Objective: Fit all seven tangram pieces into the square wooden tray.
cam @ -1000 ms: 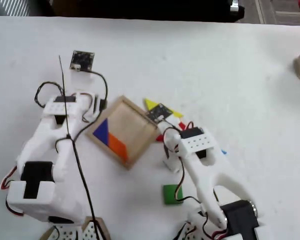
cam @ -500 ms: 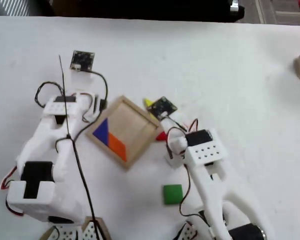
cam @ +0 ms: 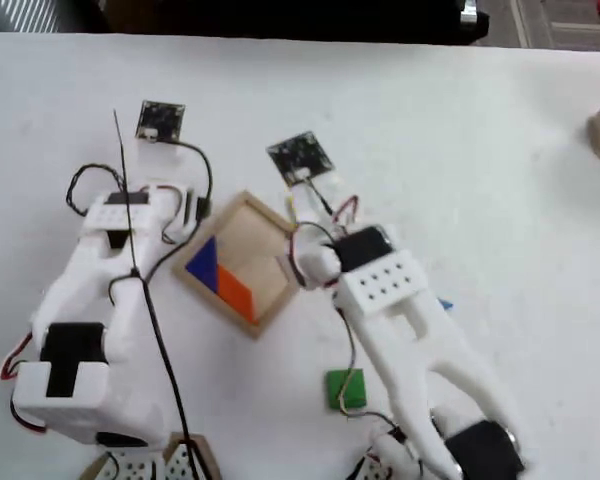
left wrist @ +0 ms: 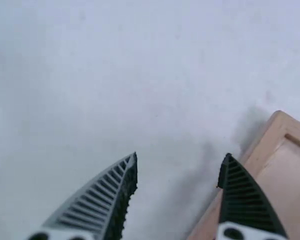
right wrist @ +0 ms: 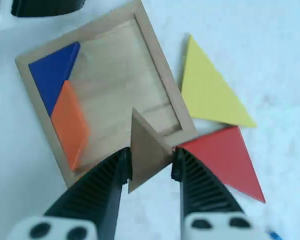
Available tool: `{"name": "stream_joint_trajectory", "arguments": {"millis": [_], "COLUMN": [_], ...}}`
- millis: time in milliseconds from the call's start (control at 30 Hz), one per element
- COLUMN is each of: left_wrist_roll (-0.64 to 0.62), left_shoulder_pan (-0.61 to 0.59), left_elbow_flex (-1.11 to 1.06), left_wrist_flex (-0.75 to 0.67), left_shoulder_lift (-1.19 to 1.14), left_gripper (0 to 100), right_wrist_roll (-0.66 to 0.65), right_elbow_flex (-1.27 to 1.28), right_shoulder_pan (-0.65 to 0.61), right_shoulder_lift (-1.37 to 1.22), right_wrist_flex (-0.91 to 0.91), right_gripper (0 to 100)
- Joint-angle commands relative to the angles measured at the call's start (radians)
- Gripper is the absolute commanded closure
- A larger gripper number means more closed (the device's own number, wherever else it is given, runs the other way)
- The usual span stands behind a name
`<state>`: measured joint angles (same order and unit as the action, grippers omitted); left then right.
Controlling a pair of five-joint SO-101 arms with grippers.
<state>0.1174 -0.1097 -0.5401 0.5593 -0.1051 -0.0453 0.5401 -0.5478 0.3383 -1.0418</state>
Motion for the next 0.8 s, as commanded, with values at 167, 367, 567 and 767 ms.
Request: {"name": "stream_joint_trajectory", "arguments": {"millis": [167,367,567,767], "left_wrist_roll": [0.002,0.002,0.002,0.000], "left_shoulder_pan": [-0.015,-0.015,-0.013,-0.013], "left_elbow_flex": [0.049,0.049,0.049,0.049], "left_wrist_flex": [-0.029,-0.031,-0.031,-0.031], "left_shoulder_lift": [0.004,0.004,0.004,0.004], "left_gripper": [73,73,73,73], "right_wrist_roll": [0.014,0.014,0.012,0.011], "right_elbow_flex": [-0.327,-0.440,-0.442,-0.404], "right_shoulder_pan": [-0.054,-0.054,-0.068,0.045], "right_shoulder_lift": [-0.420,-0.608,-0.570,-0.329], "right_wrist_flex": [0.163,0.177,0.094,-0.105], "right_gripper": [93.5,77.8,71.1,81.5]}}
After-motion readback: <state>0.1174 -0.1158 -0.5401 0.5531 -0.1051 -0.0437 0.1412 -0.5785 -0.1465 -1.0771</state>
